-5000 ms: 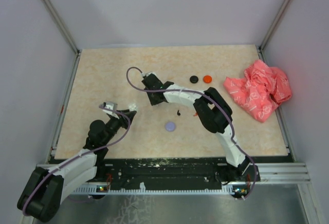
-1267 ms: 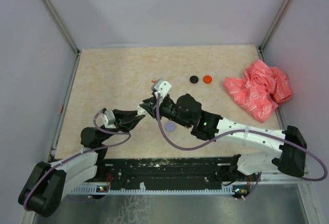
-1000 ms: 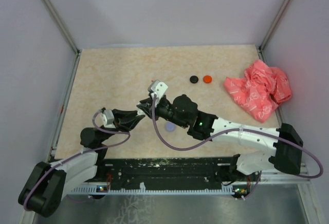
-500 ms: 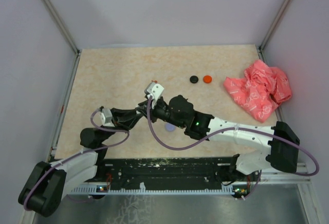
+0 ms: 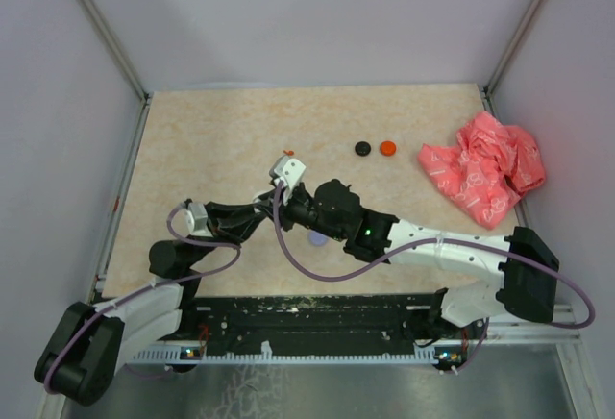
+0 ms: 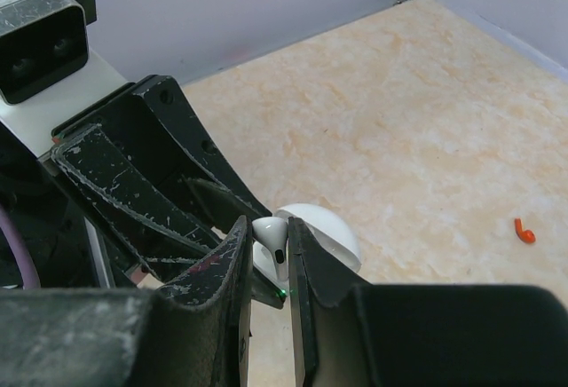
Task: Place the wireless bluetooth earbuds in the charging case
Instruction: Place the earbud in the charging case.
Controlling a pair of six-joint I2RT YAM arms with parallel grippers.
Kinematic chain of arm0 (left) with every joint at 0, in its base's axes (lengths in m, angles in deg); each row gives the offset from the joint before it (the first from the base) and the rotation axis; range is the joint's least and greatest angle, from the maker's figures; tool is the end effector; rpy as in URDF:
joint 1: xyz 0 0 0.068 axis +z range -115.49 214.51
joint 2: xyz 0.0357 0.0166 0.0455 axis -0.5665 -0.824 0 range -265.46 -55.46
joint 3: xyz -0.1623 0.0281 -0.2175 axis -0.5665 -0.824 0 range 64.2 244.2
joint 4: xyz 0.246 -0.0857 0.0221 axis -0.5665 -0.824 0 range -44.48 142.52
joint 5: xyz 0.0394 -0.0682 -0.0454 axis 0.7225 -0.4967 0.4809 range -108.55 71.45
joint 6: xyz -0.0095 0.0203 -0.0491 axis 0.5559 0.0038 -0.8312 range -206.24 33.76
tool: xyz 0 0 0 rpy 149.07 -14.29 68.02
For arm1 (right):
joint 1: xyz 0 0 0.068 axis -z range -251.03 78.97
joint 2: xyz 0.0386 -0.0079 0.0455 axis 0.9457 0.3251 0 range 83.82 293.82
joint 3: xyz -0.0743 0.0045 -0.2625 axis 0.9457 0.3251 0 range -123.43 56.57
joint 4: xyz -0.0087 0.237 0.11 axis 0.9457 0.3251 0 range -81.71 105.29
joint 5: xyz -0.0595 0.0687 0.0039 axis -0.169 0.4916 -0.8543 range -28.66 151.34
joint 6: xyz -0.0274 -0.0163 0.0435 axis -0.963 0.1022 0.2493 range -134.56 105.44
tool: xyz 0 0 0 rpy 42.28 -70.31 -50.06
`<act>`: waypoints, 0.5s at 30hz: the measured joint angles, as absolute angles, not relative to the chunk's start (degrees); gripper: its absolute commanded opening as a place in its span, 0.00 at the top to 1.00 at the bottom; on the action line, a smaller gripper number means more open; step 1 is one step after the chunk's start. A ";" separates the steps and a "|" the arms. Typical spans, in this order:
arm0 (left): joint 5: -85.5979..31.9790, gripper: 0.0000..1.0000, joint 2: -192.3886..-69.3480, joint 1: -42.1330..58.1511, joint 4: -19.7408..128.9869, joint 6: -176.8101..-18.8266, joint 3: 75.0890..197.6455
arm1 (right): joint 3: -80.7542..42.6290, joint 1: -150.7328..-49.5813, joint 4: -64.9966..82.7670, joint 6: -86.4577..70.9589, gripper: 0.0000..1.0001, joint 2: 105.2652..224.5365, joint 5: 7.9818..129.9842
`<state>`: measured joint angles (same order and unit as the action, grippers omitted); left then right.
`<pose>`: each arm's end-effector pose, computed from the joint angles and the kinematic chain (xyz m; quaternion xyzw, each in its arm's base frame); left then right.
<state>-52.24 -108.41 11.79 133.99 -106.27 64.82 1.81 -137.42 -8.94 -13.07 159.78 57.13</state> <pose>0.1295 -0.0756 0.2174 0.2613 0.4787 -0.4375 0.7150 0.1286 0.2879 0.3293 -0.3709 0.6300 0.3584 0.5806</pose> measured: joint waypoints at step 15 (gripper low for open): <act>-52.70 1.00 -108.78 11.79 135.83 -107.45 64.80 | 2.60 -137.42 -9.51 -11.97 0.87 160.20 57.42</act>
<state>-52.70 -108.78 11.79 135.83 -107.45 64.80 2.60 -137.42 -9.51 -11.97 160.20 57.42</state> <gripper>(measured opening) 0.299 0.184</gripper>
